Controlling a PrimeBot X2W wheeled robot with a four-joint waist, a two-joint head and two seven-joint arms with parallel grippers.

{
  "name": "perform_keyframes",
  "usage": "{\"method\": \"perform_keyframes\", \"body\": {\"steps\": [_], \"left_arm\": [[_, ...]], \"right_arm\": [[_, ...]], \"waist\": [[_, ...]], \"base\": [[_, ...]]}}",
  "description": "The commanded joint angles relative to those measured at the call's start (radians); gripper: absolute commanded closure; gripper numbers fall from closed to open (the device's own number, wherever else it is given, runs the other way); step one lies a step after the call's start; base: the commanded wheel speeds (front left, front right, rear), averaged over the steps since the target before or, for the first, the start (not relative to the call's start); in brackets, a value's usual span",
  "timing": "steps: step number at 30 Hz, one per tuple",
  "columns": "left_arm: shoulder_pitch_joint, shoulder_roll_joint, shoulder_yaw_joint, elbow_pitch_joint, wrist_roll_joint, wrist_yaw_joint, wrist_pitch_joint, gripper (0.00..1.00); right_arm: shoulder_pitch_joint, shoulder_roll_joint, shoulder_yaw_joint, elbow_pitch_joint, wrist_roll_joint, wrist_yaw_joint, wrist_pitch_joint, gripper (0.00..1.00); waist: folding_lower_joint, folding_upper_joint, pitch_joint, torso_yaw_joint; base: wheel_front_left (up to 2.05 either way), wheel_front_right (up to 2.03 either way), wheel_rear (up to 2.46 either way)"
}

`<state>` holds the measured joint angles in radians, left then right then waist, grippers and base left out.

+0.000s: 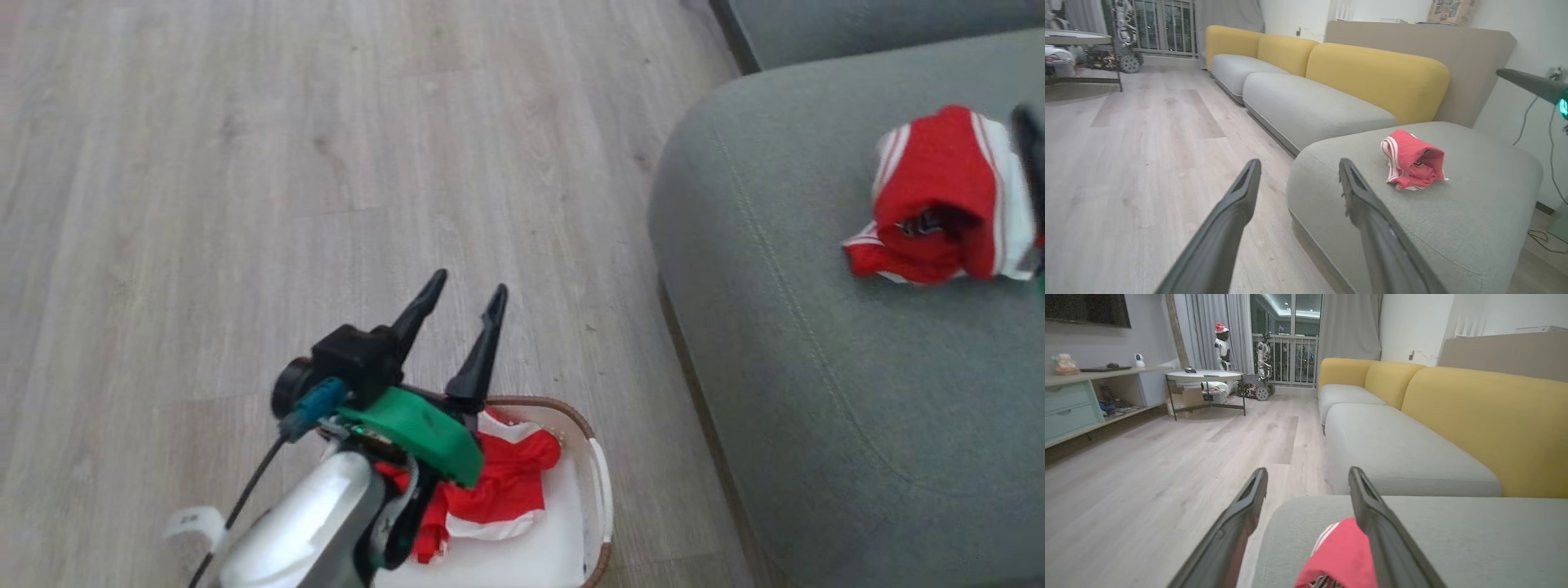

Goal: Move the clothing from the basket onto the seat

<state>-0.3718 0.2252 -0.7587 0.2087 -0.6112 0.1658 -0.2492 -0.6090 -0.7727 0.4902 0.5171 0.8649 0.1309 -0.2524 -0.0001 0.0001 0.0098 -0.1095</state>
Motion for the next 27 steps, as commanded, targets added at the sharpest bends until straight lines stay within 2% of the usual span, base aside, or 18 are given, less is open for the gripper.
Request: {"method": "perform_keyframes", "body": {"steps": [1,6,12,21,27], "left_arm": [[-0.036,0.025,0.051,-0.038,0.008,0.007,-0.013,0.00],[0.016,0.047,0.126,-0.075,0.030,0.036,-0.013,0.00],[0.074,0.033,0.183,-0.101,0.061,0.045,-0.013,0.00],[0.198,-0.001,0.320,-0.150,0.145,0.057,-0.013,0.00],[0.265,-0.017,0.389,-0.161,0.203,0.030,-0.013,0.00]], "right_arm": [[0.048,-0.004,-0.024,-0.031,-0.021,0.000,-0.009,0.00],[0.273,0.144,-0.265,-0.181,-0.182,0.000,-0.009,0.00],[0.471,0.297,-0.412,-0.349,-0.300,0.000,-0.009,0.00],[0.621,0.461,-0.486,-0.511,-0.375,0.000,-0.009,0.00],[0.654,0.517,-0.494,-0.541,-0.407,0.000,-0.009,0.00]], "waist": [[0.0001,-0.0001,-0.006,0.016],[0.0001,-0.0001,-0.007,0.047],[0.0001,-0.0001,-0.011,0.087],[0.0001,-0.0001,-0.021,0.123],[0.0001,-0.0001,-0.020,0.132]], "base": [[0.00,0.00,0.00],[0.00,0.00,0.00],[0.00,0.00,0.00],[0.00,0.00,0.00],[0.00,0.00,0.00]]}}
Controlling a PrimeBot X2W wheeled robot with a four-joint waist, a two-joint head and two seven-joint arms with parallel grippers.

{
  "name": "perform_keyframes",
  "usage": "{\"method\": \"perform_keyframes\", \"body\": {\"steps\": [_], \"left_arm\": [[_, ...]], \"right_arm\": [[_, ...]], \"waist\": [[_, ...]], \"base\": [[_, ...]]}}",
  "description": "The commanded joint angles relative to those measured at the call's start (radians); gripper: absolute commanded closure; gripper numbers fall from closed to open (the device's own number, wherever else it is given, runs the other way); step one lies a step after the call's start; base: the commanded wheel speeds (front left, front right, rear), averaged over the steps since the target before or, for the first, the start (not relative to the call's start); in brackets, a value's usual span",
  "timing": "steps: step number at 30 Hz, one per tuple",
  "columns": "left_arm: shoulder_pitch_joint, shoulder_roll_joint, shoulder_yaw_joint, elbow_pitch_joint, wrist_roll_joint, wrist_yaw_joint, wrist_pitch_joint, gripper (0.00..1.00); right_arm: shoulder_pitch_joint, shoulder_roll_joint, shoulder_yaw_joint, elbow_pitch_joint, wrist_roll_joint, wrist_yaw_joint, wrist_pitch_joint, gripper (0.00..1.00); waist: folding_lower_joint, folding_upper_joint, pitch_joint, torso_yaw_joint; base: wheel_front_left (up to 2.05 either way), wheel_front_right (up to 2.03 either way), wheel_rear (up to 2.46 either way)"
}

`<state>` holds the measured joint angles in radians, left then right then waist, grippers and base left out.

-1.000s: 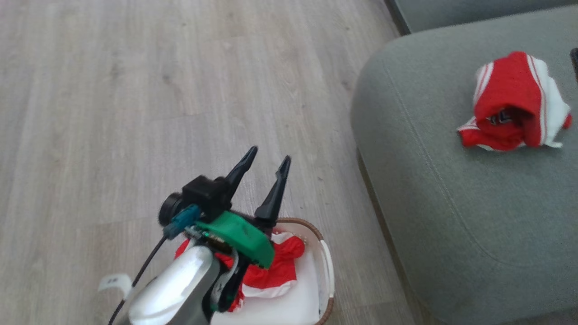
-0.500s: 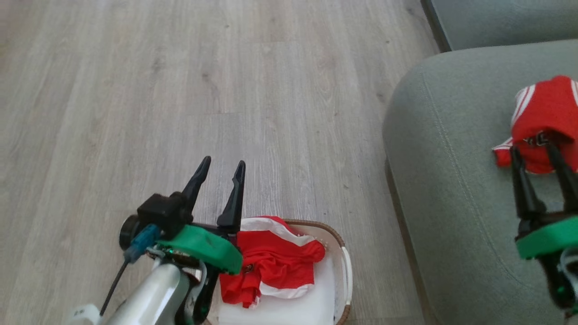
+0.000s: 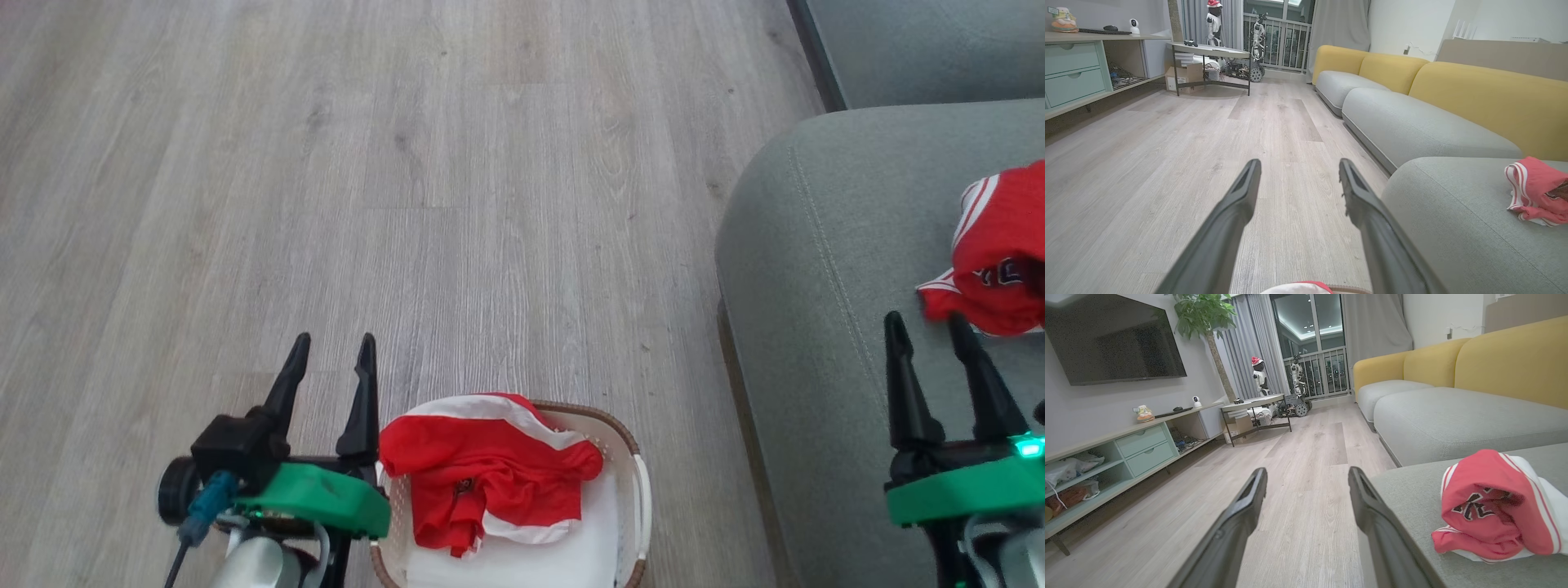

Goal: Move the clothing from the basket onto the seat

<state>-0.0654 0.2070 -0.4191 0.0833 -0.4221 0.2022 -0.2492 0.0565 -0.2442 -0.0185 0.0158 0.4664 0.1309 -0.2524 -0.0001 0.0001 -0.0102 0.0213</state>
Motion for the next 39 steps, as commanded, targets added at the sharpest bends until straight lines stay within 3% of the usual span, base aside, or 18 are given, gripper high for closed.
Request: {"method": "perform_keyframes", "body": {"steps": [1,23,31,39], "left_arm": [[-0.037,-0.002,0.057,-0.032,0.023,-0.012,-0.013,0.00],[-0.018,-0.095,0.150,0.011,0.119,-0.102,-0.013,0.00],[-0.085,-0.130,0.125,0.059,0.151,-0.120,-0.013,0.00],[-0.231,-0.154,0.075,0.253,0.154,-0.120,-0.013,0.00]], "right_arm": [[-0.010,-0.006,0.020,-0.040,-0.010,0.000,-0.009,0.00],[-0.027,-0.020,0.060,-0.049,-0.002,0.000,-0.009,0.00],[-0.094,-0.065,0.048,-0.082,0.030,0.000,-0.009,0.00],[-0.213,-0.128,0.049,-0.117,0.087,0.000,-0.009,0.00]], "waist": [[0.0001,-0.0001,0.000,0.003],[0.0001,-0.0001,0.023,-0.012],[0.0001,-0.0001,0.138,-0.044],[0.0001,-0.0001,0.317,-0.107]], "base": [[0.00,0.00,0.00],[0.00,0.00,0.00],[0.00,0.00,0.00],[0.00,0.00,0.00]]}}
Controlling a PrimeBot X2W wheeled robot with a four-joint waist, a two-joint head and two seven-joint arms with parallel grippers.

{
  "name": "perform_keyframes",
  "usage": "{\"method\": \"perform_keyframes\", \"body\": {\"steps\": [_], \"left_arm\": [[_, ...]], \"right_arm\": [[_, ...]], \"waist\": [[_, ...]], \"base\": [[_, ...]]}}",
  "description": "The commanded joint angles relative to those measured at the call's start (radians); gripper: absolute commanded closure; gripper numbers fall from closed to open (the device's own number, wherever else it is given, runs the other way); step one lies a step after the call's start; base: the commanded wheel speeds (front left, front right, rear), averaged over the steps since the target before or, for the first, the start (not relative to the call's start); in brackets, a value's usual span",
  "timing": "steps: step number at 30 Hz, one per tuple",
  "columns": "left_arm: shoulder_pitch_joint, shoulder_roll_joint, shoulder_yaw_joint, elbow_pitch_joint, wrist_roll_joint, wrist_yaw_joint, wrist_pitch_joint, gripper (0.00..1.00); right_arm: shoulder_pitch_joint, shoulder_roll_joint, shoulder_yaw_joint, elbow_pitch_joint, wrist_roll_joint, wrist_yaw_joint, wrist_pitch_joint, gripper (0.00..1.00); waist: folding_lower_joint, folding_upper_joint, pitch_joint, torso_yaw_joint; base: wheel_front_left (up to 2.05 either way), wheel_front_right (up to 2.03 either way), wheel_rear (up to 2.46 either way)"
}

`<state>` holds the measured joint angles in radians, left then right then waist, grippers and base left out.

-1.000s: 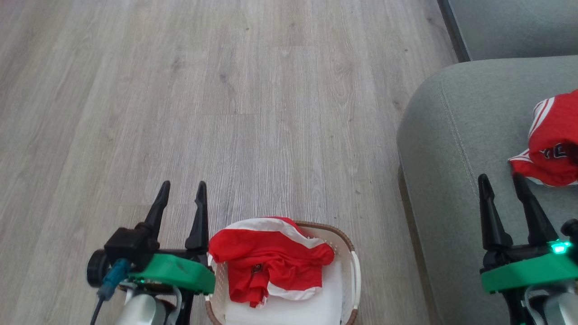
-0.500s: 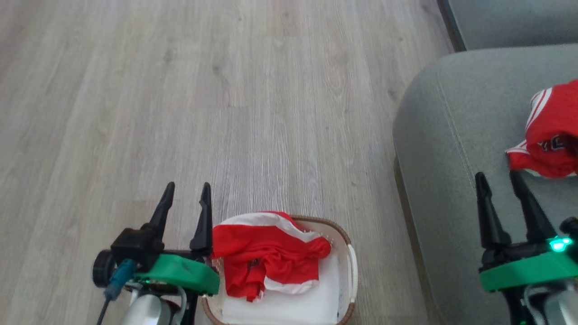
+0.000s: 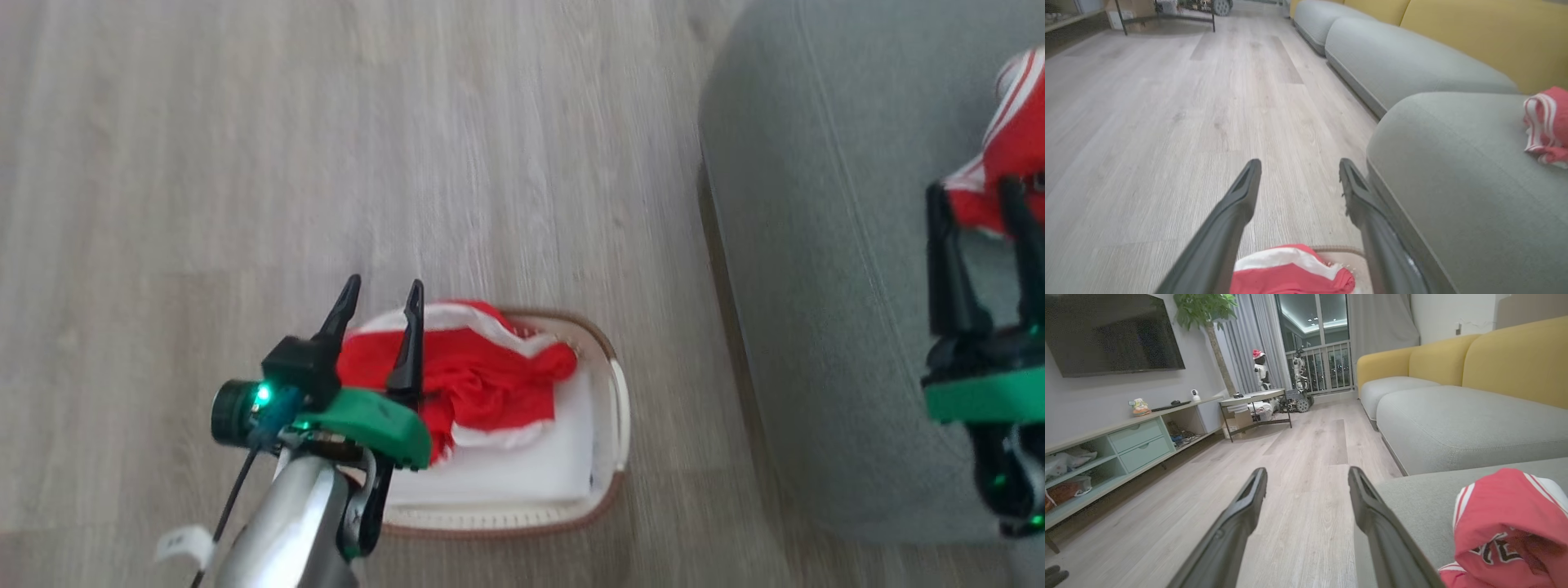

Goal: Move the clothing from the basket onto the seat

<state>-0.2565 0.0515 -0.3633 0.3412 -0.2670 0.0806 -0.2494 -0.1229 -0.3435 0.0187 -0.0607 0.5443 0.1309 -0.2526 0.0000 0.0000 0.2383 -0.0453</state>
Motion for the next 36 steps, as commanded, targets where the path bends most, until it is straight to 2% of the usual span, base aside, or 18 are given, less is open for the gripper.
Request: {"method": "perform_keyframes", "body": {"steps": [1,12,24,29,36], "left_arm": [[-0.055,0.000,0.012,0.027,-0.008,0.000,-0.012,0.00],[-0.256,-0.001,-0.119,0.409,-0.156,0.001,-0.012,0.00],[-0.442,-0.001,-0.255,0.731,-0.333,-0.021,0.010,0.00],[-0.519,-0.001,-0.303,0.838,-0.358,-0.001,0.067,0.00],[-0.591,-0.001,-0.284,0.917,-0.406,0.056,0.102,0.00]], "right_arm": [[-0.046,-0.032,0.012,-0.044,0.014,0.000,-0.009,0.00],[-0.160,-0.098,-0.008,-0.074,0.054,0.000,-0.009,0.00],[-0.268,-0.133,-0.045,-0.105,0.087,0.000,-0.009,0.00],[-0.305,-0.124,-0.051,-0.118,0.100,0.000,-0.009,0.00],[-0.348,-0.091,-0.060,-0.123,0.118,0.000,-0.009,0.00]], "waist": [[0.0000,0.0000,0.085,-0.048],[0.0000,0.0000,0.260,-0.116],[0.0000,0.0000,0.440,-0.186],[0.0000,0.0000,0.522,-0.224],[0.0000,0.0000,0.604,-0.265]], "base": [[0.00,0.00,0.00],[0.00,0.00,0.00],[0.00,0.00,0.00],[0.00,0.00,0.00],[0.00,0.00,0.00]]}}
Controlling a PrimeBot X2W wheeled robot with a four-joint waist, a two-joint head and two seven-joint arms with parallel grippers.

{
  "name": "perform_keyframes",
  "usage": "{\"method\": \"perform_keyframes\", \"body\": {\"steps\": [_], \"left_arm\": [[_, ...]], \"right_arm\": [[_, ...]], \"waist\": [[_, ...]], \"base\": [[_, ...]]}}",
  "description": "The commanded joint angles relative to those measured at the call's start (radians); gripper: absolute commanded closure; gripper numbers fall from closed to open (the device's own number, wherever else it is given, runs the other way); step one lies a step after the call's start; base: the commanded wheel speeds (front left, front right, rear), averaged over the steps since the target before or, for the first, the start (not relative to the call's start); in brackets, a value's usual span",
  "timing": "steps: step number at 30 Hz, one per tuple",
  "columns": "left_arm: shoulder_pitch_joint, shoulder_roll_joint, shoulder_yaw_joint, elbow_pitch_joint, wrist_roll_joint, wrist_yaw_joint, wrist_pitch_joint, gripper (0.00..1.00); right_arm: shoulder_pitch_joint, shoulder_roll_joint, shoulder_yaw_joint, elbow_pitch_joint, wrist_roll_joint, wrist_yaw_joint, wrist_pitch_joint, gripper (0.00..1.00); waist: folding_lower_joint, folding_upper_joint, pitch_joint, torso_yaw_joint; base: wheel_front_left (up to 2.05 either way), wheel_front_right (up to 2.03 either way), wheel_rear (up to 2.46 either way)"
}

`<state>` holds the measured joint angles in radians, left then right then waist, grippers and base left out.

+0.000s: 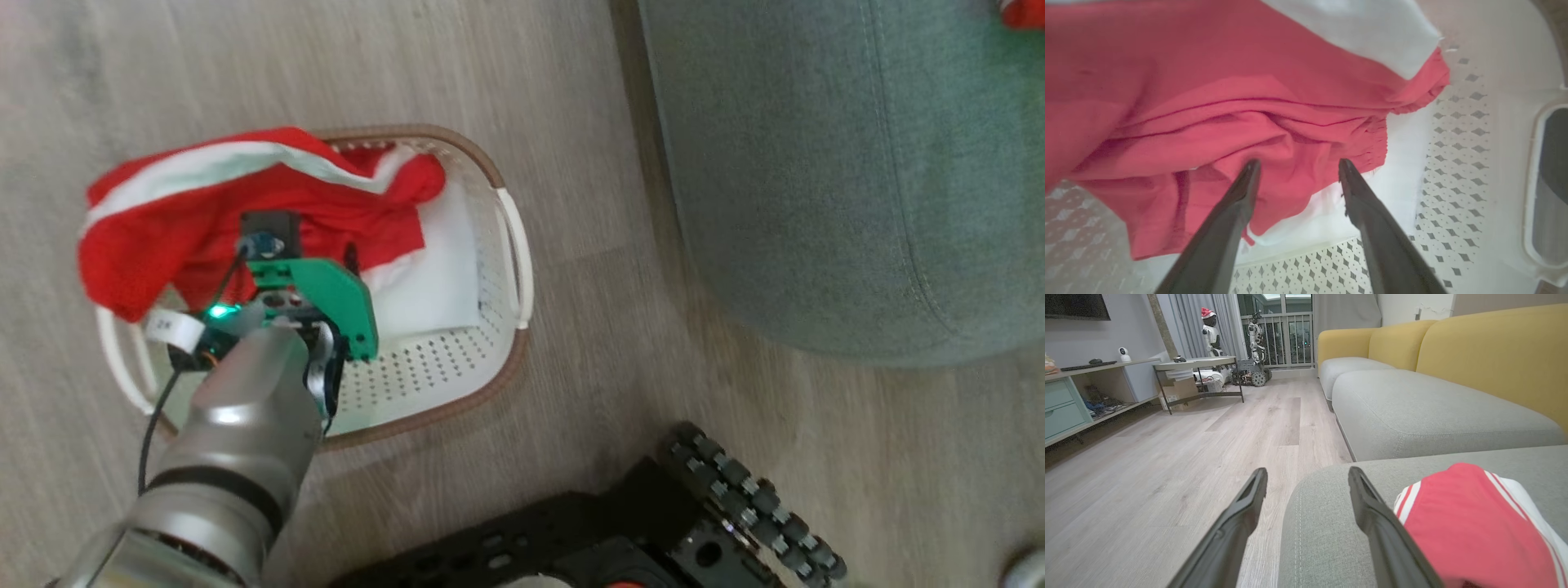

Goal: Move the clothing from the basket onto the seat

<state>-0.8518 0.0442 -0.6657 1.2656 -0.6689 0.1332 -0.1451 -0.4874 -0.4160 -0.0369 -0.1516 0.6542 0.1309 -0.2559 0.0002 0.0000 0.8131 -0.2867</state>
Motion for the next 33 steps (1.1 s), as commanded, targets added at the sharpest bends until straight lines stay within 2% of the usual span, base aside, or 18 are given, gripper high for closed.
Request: {"method": "perform_keyframes", "body": {"steps": [1,6,16,17,18,19,28,33], "left_arm": [[-0.005,0.010,0.024,-0.001,-0.009,0.013,0.002,0.00],[-0.048,0.039,0.029,0.015,-0.011,0.052,0.027,0.00],[-0.106,0.073,0.019,0.023,-0.010,0.061,0.067,0.00],[-0.109,0.074,0.019,0.023,-0.011,0.062,0.070,0.13],[-0.111,0.075,0.019,0.024,-0.012,0.061,0.070,0.62],[-0.112,0.076,0.020,0.024,-0.013,0.061,0.063,1.00],[-0.103,0.067,0.024,0.025,-0.028,0.044,0.031,1.00],[-0.072,0.055,0.033,0.025,-0.048,0.024,0.000,1.00]], "right_arm": [[0.010,-0.015,-0.004,-0.033,0.010,0.000,-0.006,0.00],[-0.011,-0.001,-0.002,-0.031,0.013,0.000,-0.006,0.00],[-0.034,0.018,0.010,-0.026,0.011,0.000,-0.006,0.00],[-0.035,0.019,0.011,-0.025,0.011,0.000,-0.006,0.00],[-0.036,0.020,0.011,-0.024,0.010,0.000,-0.006,0.00],[-0.036,0.021,0.012,-0.022,0.009,0.000,-0.006,0.00],[-0.033,0.023,0.015,-0.009,0.002,0.000,-0.006,0.00],[-0.027,0.025,0.010,-0.005,-0.002,0.000,-0.006,0.00]], "waist": [[-0.0002,0.0000,0.042,-0.031],[-0.0002,0.0000,0.097,-0.058],[-0.0002,0.0000,0.153,-0.086],[-0.0002,0.0000,0.155,-0.086],[-0.0002,0.0000,0.155,-0.087],[-0.0002,0.0000,0.155,-0.086],[-0.0002,0.0000,0.124,-0.074],[-0.0002,0.0000,0.070,-0.061]], "base": [[0.00,0.00,0.00],[0.00,0.00,0.00],[0.00,0.00,0.00],[0.00,0.00,0.00],[0.00,0.00,0.00],[0.00,0.00,0.00],[0.00,0.00,0.00],[0.00,0.00,0.00]]}}
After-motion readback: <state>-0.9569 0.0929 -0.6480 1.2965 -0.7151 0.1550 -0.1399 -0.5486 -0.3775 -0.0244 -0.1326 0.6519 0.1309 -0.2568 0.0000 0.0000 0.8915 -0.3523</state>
